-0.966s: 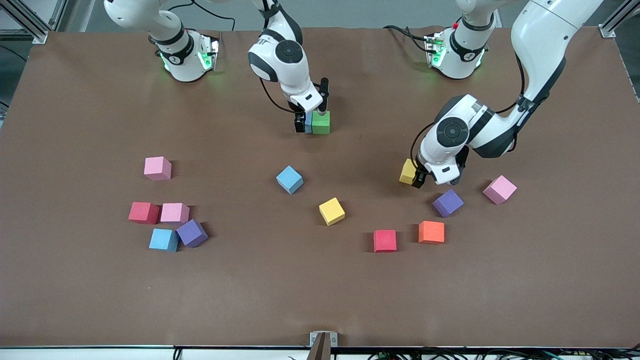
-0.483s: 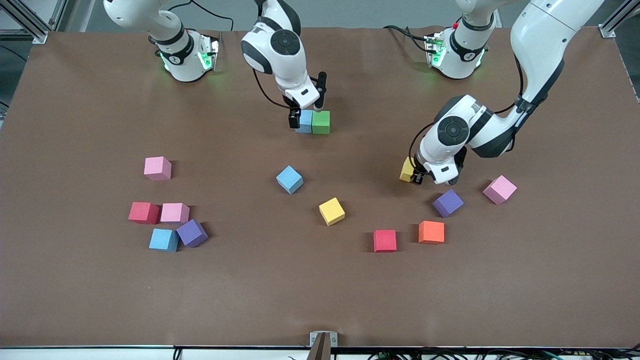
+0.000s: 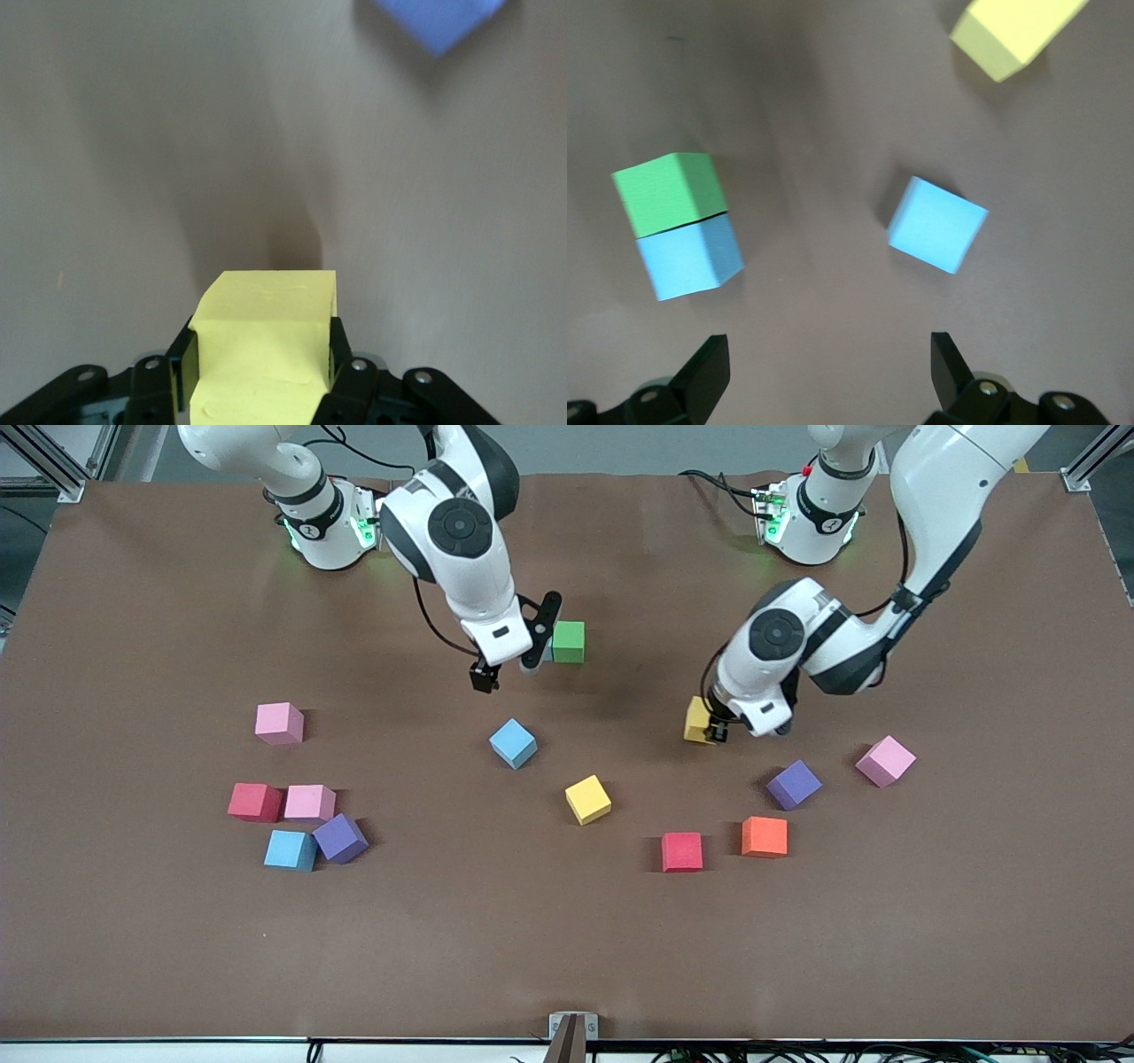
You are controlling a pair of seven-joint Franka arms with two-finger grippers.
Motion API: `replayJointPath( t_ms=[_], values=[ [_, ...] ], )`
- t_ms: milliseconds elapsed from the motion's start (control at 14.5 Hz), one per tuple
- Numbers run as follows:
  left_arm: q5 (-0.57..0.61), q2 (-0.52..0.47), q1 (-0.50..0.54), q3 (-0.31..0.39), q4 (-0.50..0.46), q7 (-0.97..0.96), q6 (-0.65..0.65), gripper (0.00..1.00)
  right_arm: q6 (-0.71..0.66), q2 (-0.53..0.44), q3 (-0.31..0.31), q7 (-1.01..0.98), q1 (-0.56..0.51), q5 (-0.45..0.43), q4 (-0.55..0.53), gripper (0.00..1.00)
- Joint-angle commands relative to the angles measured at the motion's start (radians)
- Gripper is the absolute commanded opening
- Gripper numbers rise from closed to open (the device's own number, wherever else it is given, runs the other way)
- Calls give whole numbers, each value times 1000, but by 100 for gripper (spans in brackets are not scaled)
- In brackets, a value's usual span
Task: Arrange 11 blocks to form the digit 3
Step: 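Carry the yellow block with the left gripper while the right gripper grasps blue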
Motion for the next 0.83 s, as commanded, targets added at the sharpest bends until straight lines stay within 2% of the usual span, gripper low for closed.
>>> replayJointPath(
  t_ms=[0,138,276,759],
  values=[
    [-11,-29,3,-105,-10,-141,-52,23,66,113,-32,16,-1,28,44,100],
    [-13,-21,-9,-167,-19,-281,-55,23,115,150,-33,16,-2,53,47,100],
    [-13,-14,-40,-191,-30,-378,-55,23,152,193,-35,18,8,106,64,100],
    [-8,46,-196,-184,-24,-617,-37,23,270,267,-38,64,21,117,61,100]
  ],
)
